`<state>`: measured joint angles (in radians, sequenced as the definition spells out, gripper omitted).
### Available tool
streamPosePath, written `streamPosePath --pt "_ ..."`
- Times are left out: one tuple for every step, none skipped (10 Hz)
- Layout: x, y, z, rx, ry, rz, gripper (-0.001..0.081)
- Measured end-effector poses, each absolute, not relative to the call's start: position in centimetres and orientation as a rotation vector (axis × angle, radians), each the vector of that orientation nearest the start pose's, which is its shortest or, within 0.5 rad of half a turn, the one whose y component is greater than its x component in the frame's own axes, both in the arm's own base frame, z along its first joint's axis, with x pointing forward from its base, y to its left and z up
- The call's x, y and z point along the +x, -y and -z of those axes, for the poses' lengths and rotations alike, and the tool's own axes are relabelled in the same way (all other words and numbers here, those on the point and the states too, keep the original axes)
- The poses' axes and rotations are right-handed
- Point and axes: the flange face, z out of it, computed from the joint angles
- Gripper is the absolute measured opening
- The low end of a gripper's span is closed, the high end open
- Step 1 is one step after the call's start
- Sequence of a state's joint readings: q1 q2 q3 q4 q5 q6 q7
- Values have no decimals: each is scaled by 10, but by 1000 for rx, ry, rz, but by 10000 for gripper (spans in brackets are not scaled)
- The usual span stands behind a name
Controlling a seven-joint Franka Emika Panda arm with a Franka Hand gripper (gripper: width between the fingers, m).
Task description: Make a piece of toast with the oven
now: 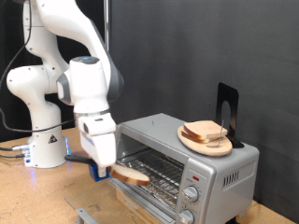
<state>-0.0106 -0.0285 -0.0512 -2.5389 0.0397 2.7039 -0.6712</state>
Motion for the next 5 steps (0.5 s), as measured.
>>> streamPosePath --pt "476 20 -307 -3036 905 326 400" --pt "478 11 -312 -3023 902 351 400" --pt "479 3 -318 -3013 902 371 400" --pt "479 -4 -322 -3005 907 376 400" --pt "478 -11 -323 -3000 907 362 400"
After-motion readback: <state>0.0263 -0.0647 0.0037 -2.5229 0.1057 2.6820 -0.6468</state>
